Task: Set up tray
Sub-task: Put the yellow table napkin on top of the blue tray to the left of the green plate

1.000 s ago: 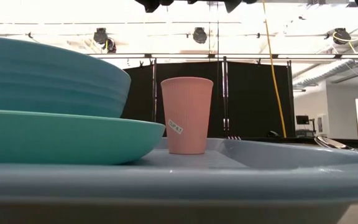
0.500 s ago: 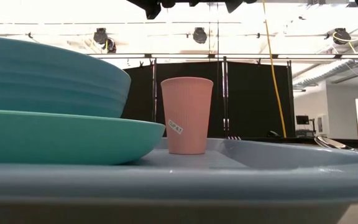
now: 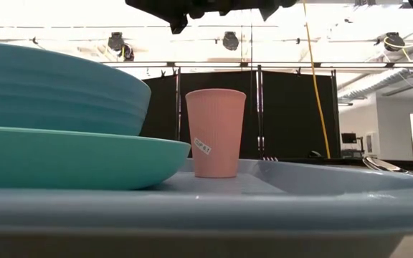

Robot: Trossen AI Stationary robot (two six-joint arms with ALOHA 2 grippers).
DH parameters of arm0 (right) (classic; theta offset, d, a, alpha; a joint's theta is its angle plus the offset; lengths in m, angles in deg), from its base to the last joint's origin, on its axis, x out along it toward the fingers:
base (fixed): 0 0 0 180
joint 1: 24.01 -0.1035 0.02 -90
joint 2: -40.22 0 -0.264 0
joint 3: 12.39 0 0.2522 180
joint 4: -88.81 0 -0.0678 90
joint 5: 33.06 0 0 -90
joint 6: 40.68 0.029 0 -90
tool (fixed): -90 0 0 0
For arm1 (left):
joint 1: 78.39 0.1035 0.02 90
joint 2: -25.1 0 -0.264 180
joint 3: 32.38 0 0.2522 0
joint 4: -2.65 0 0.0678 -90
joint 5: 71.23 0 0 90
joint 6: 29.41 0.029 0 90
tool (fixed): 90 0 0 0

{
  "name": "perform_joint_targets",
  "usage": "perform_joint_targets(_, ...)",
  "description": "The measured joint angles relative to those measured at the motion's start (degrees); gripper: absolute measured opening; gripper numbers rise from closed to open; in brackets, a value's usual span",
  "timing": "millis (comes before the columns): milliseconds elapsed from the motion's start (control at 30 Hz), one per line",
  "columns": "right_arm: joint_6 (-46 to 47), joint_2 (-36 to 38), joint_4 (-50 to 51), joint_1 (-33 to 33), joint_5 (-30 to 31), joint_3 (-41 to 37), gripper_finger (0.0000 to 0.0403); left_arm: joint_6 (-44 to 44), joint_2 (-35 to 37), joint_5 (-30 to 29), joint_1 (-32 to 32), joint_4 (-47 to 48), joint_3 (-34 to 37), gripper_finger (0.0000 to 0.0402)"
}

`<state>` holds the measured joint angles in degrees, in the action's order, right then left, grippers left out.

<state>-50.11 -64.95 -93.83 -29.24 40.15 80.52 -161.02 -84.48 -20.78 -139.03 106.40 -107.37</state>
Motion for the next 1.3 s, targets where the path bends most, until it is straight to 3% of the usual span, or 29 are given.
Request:
perform_joint_targets(200, 0.0, 0.0, 0.0, 0.0, 0.0, 0.0, 0.0144, -2.7, 0.0, 1.8, 0.2, 0.0, 0.0, 0.0012)
perform_joint_targets(367, 0.0, 0.0, 0.2, 0.0, 0.0, 0.0, 0.0144, -3.5, 0.3, 1.8, 0.5, 0.1, 0.0, 0.0044)
perform_joint_targets(500, 0.0, 0.0, 1.0, 0.0, 0.0, 0.0, 0.0144, -3.9, 0.3, 2.0, 1.3, 0.1, 0.0, 0.0099)
perform_joint_targets(700, 0.7, 0.0, 2.7, 0.2, -0.3, 0.0, 0.0144, -4.2, 0.6, 3.6, 2.9, 0.0, 0.0, 0.0222)
perform_joint_targets(767, 2.3, 0.0, 3.1, 0.8, -3.8, 0.0, 0.0144, -3.9, 1.3, 2.8, 2.8, 0.0, -0.2, 0.0256)
perform_joint_targets(867, 7.0, 0.0, 3.0, 2.6, -10.1, 0.0, 0.0144, -3.6, 4.5, -4.5, 0.8, 0.0, -0.2, 0.0296)
perform_joint_targets(1067, 13.7, 0.0, 3.0, 6.7, -19.5, 0.0, 0.0144, -1.5, 12.6, -26.5, -6.6, 0.1, -0.3, 0.034)
perform_joint_targets(1167, 16.7, 0.0, 3.0, 8.5, -24.0, 0.0, 0.0144, 0.0, 15.7, -31.4, -9.7, -0.1, -0.3, 0.035)
perform_joint_targets(1300, 18.2, 0.0, 3.2, 9.8, -25.5, 0.0, 0.0144, 3.2, 18.4, -40.3, -14.5, -0.1, -0.3, 0.0353)
